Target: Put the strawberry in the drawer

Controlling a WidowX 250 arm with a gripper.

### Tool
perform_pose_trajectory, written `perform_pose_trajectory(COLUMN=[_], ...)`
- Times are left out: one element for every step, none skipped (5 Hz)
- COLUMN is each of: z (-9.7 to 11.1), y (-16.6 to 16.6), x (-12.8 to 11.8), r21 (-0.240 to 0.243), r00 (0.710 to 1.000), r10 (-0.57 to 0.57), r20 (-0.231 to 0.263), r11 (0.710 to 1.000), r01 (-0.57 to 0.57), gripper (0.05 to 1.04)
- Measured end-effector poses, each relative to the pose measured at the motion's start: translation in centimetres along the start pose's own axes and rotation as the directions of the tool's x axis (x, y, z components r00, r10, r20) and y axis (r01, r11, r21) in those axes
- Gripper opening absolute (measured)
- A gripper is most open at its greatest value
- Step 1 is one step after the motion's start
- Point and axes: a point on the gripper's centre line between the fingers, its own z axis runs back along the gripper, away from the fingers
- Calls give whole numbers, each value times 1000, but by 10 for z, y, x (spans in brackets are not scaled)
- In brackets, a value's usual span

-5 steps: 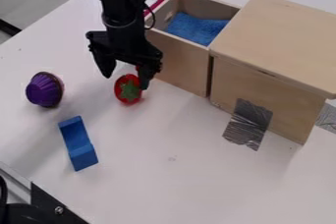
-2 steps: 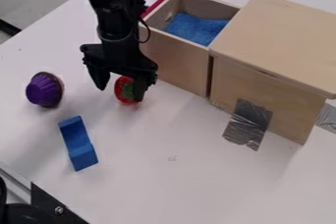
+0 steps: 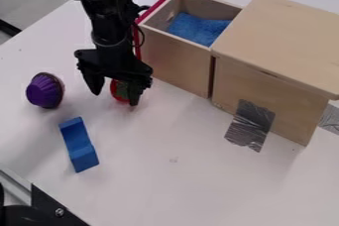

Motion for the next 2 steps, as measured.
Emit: perform_pose_trajectory(z=[-2,-4], y=[4,8], x=[-1,-2], r21=[0,-5], r00=[1000,1000], r10=[11,20], r20=[-5,-15], r11=[1000,1000], r01=[-11,-20], gripper=[999,999])
